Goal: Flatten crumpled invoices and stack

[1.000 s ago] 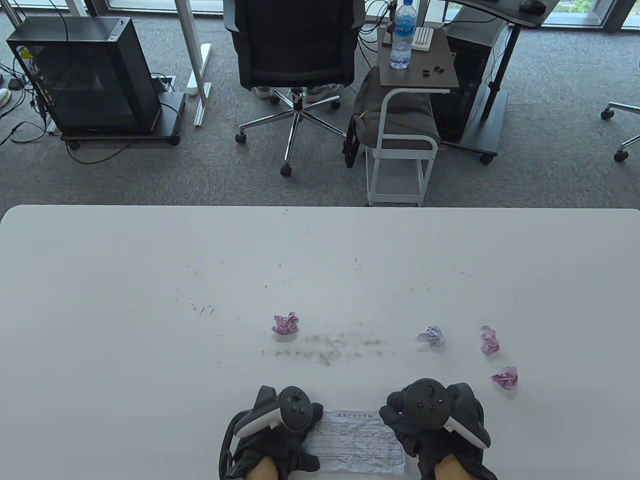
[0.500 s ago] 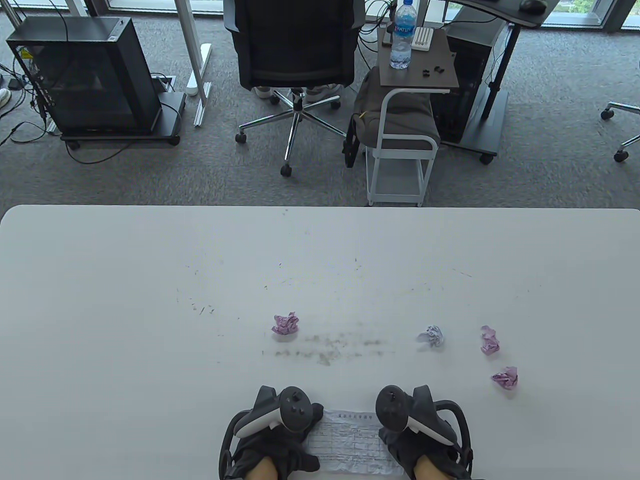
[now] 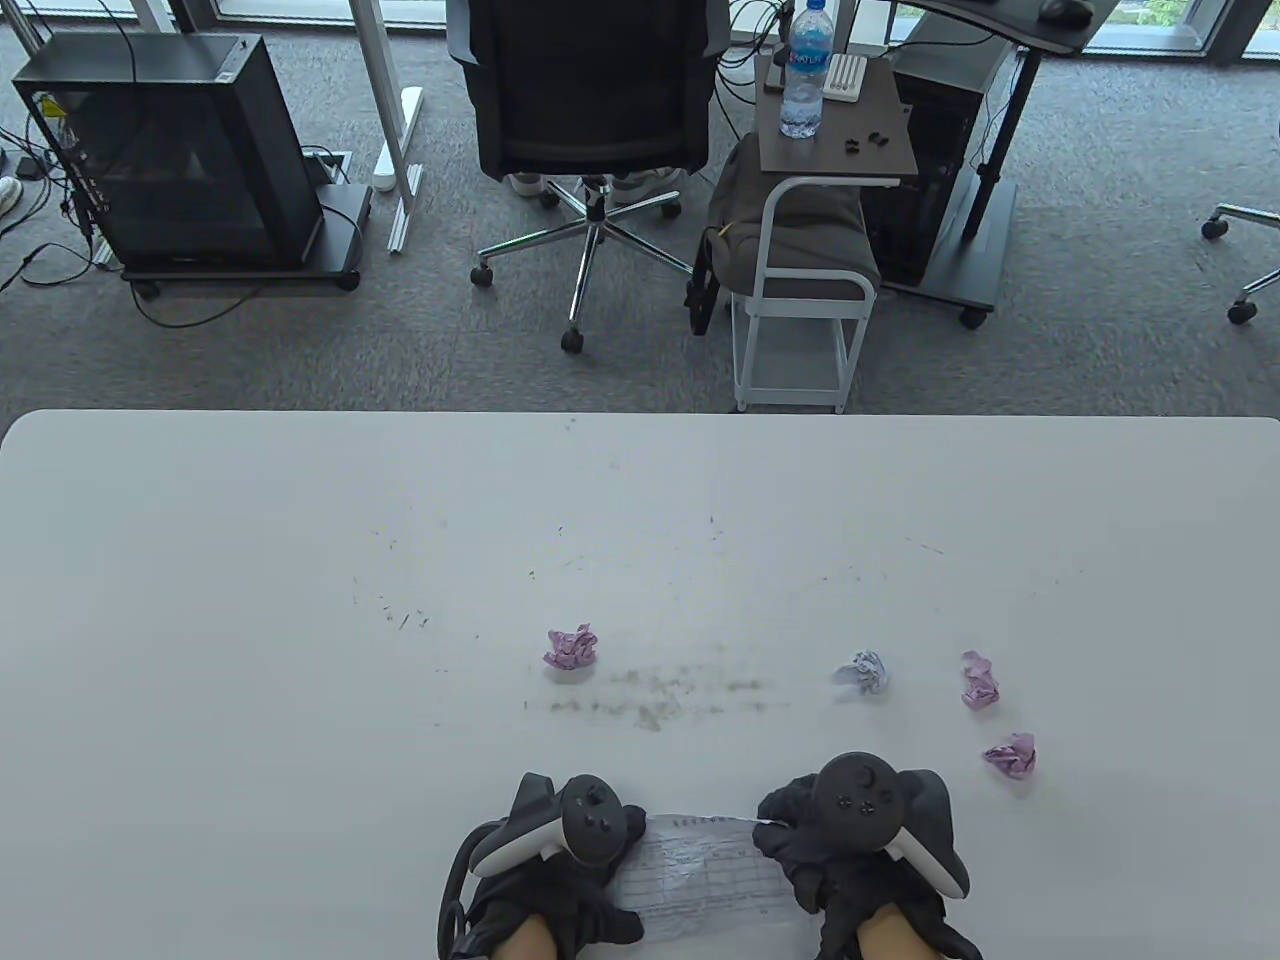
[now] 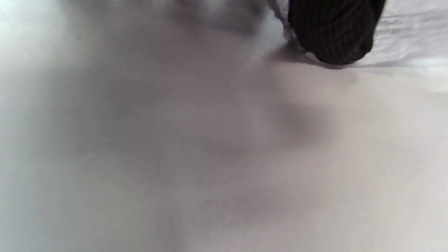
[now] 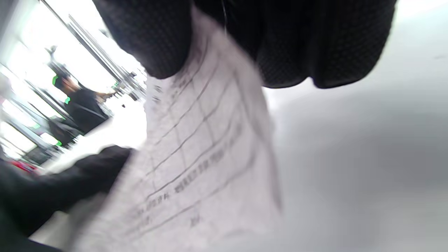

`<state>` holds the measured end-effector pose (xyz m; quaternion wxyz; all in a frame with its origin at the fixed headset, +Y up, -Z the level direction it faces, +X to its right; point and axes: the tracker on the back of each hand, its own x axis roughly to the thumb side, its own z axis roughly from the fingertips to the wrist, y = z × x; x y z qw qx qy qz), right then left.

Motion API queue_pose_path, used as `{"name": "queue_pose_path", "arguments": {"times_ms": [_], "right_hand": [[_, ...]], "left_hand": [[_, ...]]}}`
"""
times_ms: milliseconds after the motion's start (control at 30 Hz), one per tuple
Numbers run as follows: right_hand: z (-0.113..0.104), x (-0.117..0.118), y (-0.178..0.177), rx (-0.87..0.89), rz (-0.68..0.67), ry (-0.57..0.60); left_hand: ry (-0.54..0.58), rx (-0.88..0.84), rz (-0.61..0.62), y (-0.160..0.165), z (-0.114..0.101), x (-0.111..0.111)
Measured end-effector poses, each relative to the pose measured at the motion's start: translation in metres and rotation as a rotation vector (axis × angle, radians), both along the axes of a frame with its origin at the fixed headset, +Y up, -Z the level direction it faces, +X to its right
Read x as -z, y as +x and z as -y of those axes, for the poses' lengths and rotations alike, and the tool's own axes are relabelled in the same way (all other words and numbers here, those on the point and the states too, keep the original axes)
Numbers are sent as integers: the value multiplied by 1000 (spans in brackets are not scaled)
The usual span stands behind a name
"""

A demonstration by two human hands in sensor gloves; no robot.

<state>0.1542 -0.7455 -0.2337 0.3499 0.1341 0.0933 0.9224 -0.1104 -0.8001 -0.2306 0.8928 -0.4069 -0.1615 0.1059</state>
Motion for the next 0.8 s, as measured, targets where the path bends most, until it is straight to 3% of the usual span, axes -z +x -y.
{"name": "queue_pose_path", "arguments": {"times_ms": [67,300,467,667,800], "right_hand": [[-8,-2,-2,66,7,64],[-30,-11,-19,-57,-38,245],[-50,-19,-14,-81,4,363],[-67,-28,2,87,76,418],[-70,-27,17,390,170,360]], "left_hand": [[1,2,-1,0,0,0],[-1,9,-2,1,-1,0],[-13,-71,-38,-3,-2,0],[65,-538,-257,-21,-16,5],[73,-897,-329,-21,-25,4]]}}
